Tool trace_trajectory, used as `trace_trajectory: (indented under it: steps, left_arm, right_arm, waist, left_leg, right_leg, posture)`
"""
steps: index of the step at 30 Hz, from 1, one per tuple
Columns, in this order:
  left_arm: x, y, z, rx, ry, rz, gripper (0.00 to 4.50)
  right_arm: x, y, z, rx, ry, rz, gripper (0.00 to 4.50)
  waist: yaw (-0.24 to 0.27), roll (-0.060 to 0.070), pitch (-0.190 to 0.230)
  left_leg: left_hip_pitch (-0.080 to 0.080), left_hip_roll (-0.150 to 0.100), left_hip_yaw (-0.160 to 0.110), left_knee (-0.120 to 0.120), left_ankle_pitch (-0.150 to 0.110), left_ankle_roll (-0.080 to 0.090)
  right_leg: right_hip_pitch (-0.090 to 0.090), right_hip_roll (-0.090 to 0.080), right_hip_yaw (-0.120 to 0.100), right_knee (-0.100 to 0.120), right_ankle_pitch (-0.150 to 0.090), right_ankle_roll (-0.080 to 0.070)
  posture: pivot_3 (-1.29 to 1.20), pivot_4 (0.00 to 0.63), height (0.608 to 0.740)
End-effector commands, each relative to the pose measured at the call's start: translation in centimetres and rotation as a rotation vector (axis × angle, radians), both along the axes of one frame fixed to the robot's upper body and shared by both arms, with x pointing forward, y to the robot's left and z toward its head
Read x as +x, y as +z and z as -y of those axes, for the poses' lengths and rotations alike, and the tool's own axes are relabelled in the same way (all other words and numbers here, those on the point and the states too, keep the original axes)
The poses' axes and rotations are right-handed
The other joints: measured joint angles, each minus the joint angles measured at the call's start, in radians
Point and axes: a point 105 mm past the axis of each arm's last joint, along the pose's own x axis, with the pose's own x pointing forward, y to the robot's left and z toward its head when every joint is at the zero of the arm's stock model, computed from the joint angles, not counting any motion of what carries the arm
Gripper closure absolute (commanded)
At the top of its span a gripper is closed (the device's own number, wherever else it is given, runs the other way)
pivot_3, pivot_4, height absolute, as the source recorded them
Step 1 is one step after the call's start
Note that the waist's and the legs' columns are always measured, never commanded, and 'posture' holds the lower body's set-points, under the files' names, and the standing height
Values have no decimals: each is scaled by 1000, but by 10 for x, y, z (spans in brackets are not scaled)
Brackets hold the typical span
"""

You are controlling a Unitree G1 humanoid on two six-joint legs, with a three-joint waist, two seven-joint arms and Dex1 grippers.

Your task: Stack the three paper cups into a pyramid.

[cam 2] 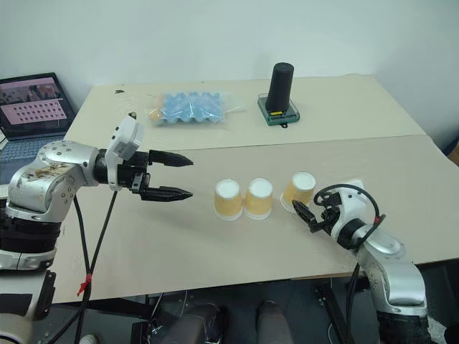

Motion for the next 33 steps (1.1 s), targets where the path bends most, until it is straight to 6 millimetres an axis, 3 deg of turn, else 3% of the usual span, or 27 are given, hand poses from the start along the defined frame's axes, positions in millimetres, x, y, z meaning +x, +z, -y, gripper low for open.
trace_trajectory:
  steps: [1,11,23,29,30,33]
  left_arm:
    - [-4,13,-1,-7,-4,55,40]
    - [-4,15,0,-11,4,60,40]
    - [-2,13,-1,-5,11,65,40]
    - [-2,13,-2,-4,15,69,0]
    - [-2,13,-1,-7,15,69,0]
    - [-1,11,-1,-5,18,68,0]
  right_arm:
    - [12,14,-2,-2,-13,74,0]
    - [30,33,-16,30,-2,144,0]
    - [40,30,-10,40,-29,141,0]
    - [41,33,-13,36,-12,150,1788]
    - [41,35,-14,34,-10,152,1977]
    - [40,42,-16,23,0,173,1977]
  waist:
    - [0,0,0]
    - [-4,0,0]
    - [-11,0,0]
    - [-14,0,0]
    - [-14,0,0]
    - [-15,0,0]
  left_leg:
    - [0,0,0,0,0,0]
    - [0,0,0,0,0,-1]
    - [0,0,0,0,2,-3]
    - [0,0,0,0,2,-3]
    - [0,0,0,0,2,-3]
    - [0,0,0,0,2,-2]
  right_leg:
    - [0,0,0,0,0,0]
    - [-1,0,0,0,0,0]
    - [-1,1,0,0,0,0]
    - [-1,1,0,0,0,0]
    - [-1,1,0,0,0,0]
    - [-1,1,0,0,0,0]
  posture:
    - [0,150,740]
    - [0,150,740]
    - [0,150,740]
    - [0,150,740]
    - [0,150,740]
    - [0,150,740]
